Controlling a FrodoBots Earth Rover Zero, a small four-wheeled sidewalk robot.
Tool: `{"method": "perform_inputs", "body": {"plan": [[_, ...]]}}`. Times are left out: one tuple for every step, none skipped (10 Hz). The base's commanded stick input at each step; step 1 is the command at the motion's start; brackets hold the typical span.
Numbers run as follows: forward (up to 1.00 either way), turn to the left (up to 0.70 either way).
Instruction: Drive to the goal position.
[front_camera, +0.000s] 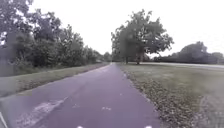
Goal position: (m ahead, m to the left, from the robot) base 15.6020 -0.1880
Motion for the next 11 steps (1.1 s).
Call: {"method": "perform_inputs", "body": {"plan": [[0.68, 0.0], [0.68, 0.0], [0.68, 0.0], [0.68, 0.01], [0.68, 0.03], [0.68, 0.04], [0.68, 0.03], [0.68, 0.01], [0.68, 0.01], [0.68, 0.01], [0.68, 0.01]]}}
